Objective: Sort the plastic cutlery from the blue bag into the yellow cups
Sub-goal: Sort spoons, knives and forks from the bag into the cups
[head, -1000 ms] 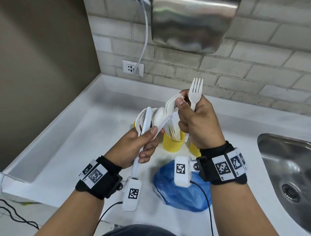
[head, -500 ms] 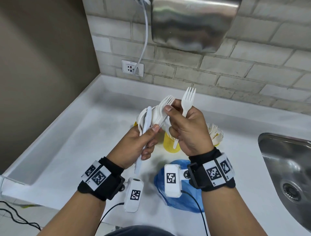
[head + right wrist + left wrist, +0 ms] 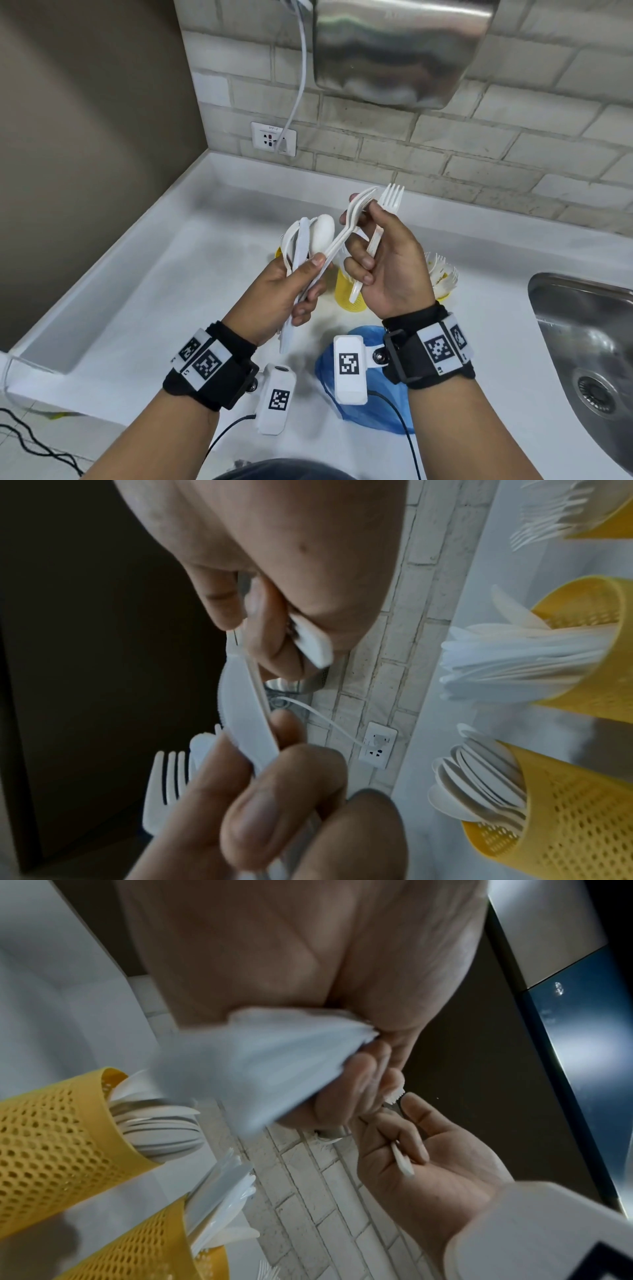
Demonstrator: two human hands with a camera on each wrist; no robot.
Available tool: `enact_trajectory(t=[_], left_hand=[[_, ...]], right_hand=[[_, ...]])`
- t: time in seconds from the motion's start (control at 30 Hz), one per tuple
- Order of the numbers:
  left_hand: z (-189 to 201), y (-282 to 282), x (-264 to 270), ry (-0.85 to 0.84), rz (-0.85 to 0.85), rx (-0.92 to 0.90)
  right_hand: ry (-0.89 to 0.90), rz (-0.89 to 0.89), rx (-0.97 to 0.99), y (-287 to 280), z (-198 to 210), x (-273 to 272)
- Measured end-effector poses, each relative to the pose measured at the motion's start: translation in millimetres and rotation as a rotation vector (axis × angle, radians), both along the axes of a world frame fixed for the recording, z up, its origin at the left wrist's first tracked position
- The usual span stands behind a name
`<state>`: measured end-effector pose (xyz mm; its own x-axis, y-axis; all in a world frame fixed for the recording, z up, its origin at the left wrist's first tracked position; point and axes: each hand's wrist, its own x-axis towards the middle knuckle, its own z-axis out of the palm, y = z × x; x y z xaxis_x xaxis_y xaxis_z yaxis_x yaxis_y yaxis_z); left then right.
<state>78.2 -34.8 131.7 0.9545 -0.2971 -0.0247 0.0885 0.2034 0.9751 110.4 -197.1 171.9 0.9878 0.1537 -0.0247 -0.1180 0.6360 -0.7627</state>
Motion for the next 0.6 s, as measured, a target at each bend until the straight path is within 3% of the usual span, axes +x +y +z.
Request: enact_trajectory(t=[0.2,0.6], left_hand=[[5,-6,0,-0.062,0.024,0.110],[5,-9,-3,-0.124,0.006,0.230]], right_hand=[[-0.061,-0.120,-0.295,10,3,-6],[-0.103,-0.329,-0.280,16,6,0]])
